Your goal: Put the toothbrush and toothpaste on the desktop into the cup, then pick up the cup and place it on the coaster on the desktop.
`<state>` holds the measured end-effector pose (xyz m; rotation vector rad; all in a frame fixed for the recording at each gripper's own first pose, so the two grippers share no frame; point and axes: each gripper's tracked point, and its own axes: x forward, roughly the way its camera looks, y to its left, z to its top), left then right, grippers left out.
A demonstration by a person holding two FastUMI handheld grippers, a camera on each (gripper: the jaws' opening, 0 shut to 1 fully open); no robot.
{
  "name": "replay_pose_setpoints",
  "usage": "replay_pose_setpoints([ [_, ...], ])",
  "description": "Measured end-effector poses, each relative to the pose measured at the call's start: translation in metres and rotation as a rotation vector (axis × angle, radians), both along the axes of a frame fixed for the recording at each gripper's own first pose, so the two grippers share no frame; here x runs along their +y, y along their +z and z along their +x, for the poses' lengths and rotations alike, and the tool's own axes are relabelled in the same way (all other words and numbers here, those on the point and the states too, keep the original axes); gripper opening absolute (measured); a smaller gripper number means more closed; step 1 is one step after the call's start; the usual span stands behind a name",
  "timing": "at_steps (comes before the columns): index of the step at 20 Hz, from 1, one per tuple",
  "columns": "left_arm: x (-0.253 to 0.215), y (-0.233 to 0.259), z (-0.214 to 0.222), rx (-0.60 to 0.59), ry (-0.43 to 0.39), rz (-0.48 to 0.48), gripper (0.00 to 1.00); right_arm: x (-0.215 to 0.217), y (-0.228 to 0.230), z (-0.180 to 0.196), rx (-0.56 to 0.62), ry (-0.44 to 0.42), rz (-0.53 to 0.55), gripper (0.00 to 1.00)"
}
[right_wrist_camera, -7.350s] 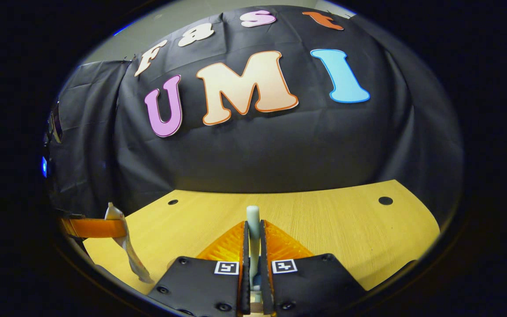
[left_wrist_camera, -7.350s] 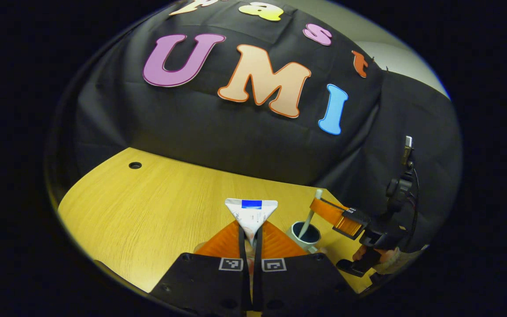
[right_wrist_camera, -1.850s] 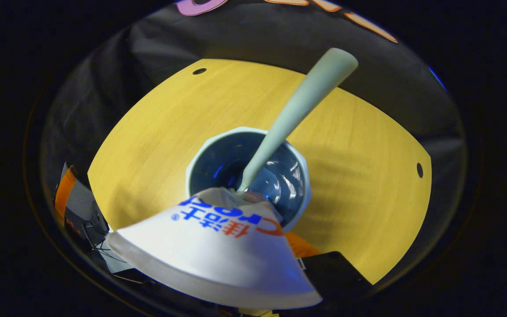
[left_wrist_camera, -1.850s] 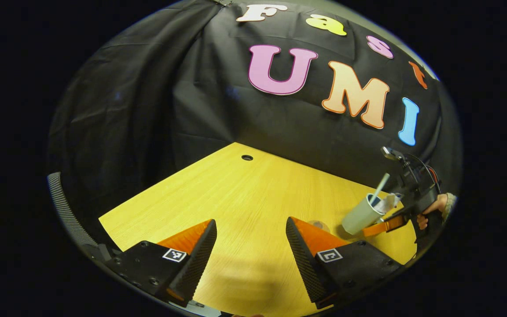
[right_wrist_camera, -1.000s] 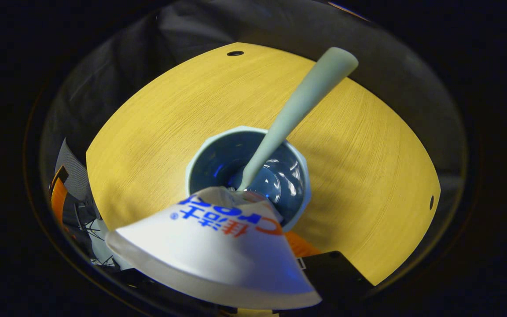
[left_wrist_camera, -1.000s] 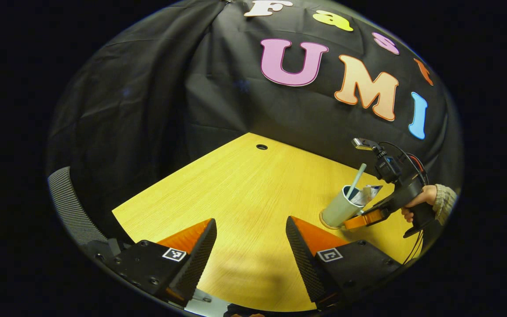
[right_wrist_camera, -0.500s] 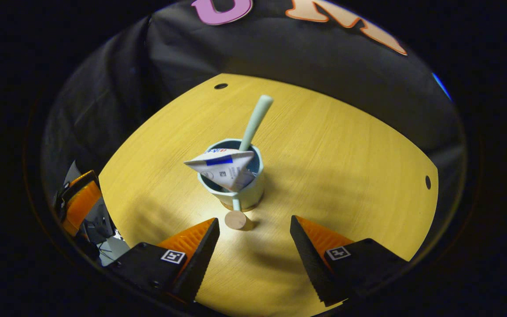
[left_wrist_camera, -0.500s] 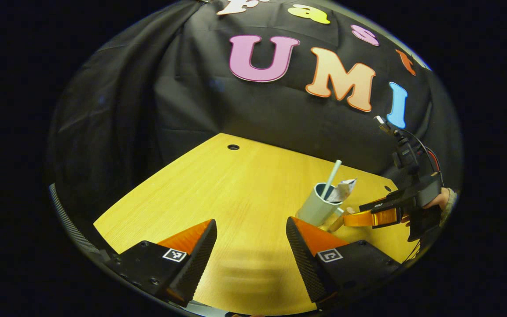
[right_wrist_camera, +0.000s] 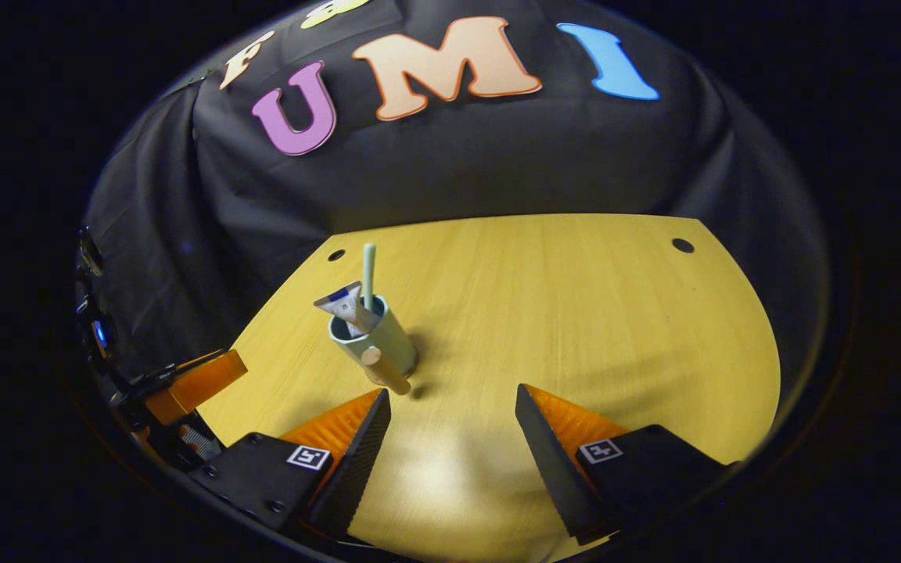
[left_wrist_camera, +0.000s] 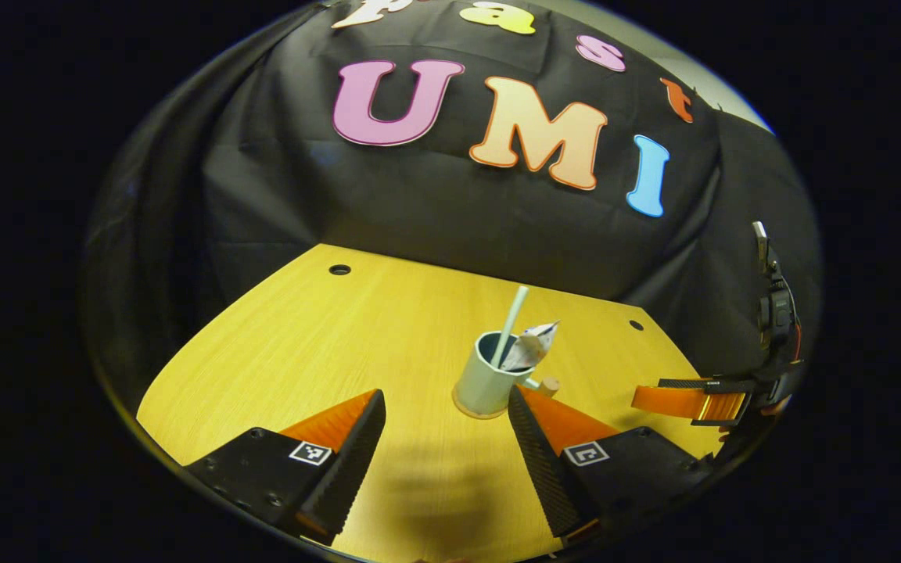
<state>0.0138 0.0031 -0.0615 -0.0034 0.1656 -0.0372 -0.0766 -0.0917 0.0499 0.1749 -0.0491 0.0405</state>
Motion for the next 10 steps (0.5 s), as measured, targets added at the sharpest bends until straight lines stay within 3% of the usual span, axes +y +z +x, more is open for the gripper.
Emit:
replay_pose_setpoints([
  [6, -0.024, -0.01, 0.002, 0.05, -0.096, 0.007, 0.92, -0.03, 0.008, -0.035, -0.136, -0.108, 0.146, 0.99],
  [7, -0.025, -0.008, 0.002, 0.045, -0.107, 0.009, 0.92, -0.034, 0.008, -0.039, -0.148, -0.119, 0.155, 0.95],
  [10, -0.026, -0.006, 0.002, 0.034, -0.139, 0.014, 0.91, -0.037, 0.006, -0.043, -0.163, -0.161, 0.15, 0.99],
])
